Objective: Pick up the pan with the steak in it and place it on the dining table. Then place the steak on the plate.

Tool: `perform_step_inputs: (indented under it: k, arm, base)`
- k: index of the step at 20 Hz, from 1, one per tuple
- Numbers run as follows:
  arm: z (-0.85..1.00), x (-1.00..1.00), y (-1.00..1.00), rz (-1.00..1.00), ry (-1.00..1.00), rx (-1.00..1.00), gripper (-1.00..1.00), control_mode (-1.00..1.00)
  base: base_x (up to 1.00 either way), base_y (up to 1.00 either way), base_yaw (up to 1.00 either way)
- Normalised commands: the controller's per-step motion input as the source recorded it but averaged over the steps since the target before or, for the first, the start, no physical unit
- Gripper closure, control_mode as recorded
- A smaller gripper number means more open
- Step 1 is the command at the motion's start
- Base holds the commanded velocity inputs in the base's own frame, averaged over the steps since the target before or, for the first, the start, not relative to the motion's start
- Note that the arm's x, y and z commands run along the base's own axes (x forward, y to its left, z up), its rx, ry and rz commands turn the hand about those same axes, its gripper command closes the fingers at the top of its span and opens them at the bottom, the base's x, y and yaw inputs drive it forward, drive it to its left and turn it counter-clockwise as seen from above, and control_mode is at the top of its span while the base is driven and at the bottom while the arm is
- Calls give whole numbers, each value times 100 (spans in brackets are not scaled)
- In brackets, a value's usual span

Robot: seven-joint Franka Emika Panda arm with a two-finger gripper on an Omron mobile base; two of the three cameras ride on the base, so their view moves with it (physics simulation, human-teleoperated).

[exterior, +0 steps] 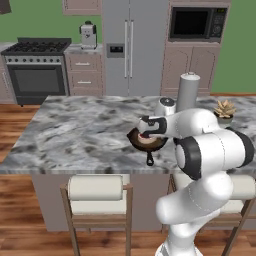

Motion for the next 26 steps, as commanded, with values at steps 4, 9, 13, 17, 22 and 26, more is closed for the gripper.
perform_step_inputs:
  k: [4,9,13,17,22,26]
  arm:
    - [0,31,-13,-8,0,0,-100,-100]
    - [0,36,-5,-15,0,0,-100,-100]
    - [0,17,-4,-18,0,0,-100,-100]
    - [0,7,-6,-18,0,0,-100,-100]
    - [-1,-9,-18,-15,0,0,-100,-100]
    - [0,0,-1,-1,0,0,-100,-100]
  base:
    - [0,0,0]
    - [0,0,0]
    - [0,0,0]
    - [0,0,0]
    - [0,0,0]
    - [0,0,0]
